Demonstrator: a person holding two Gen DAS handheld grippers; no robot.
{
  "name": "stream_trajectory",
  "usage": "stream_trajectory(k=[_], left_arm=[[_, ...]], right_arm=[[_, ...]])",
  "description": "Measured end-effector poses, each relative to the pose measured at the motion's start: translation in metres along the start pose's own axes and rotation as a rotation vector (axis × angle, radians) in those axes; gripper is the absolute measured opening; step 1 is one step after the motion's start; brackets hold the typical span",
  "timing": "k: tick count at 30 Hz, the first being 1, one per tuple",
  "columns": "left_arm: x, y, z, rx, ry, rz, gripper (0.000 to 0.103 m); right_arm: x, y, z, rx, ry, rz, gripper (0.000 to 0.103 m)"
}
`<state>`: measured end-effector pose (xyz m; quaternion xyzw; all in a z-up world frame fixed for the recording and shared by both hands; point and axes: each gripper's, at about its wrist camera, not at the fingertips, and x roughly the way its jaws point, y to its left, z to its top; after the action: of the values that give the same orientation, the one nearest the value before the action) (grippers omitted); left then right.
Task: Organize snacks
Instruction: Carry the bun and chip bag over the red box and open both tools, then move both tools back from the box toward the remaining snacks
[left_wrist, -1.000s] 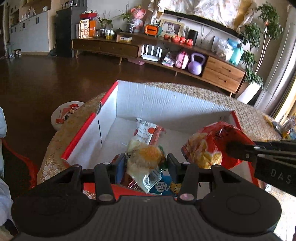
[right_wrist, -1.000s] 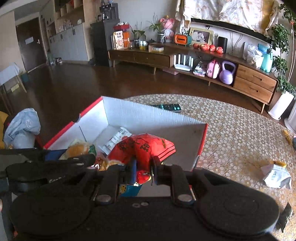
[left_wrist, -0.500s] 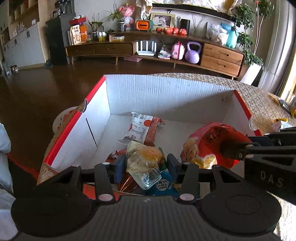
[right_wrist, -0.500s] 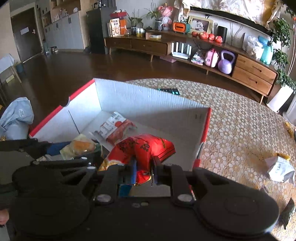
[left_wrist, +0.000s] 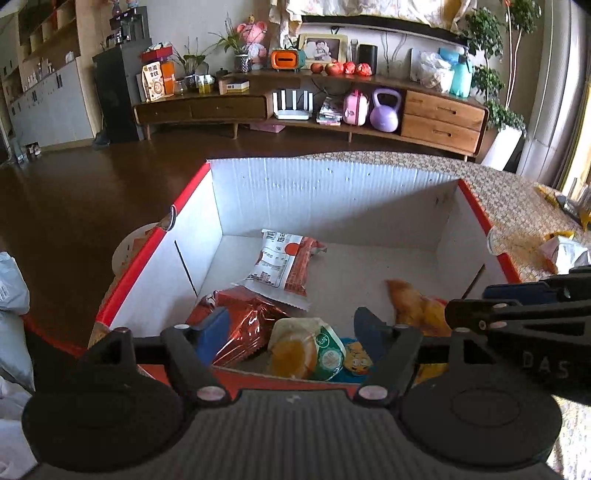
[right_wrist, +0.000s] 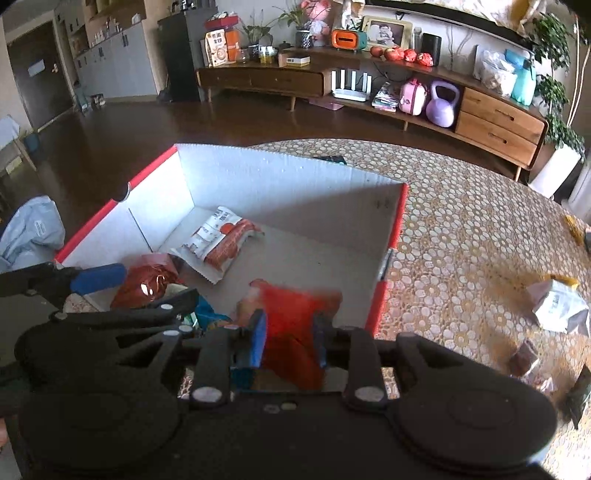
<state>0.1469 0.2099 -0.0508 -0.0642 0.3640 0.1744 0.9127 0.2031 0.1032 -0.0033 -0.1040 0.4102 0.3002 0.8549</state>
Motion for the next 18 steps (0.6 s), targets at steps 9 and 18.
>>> stream_trajectory(k=[9,18], left_arm=[[-0.029,0.01,-0.003,-0.028,-0.038,-0.009,0.083],[-0.053,0.014,-0.006,-0.024,-0.051,-0.039,0.084]], right_arm=[[-0.036,0.0,-0.004,0.032,-0.069,-0.006,0.066],[-0.071,0.005,-0.009,0.062,-0.14,0.011,0.093]])
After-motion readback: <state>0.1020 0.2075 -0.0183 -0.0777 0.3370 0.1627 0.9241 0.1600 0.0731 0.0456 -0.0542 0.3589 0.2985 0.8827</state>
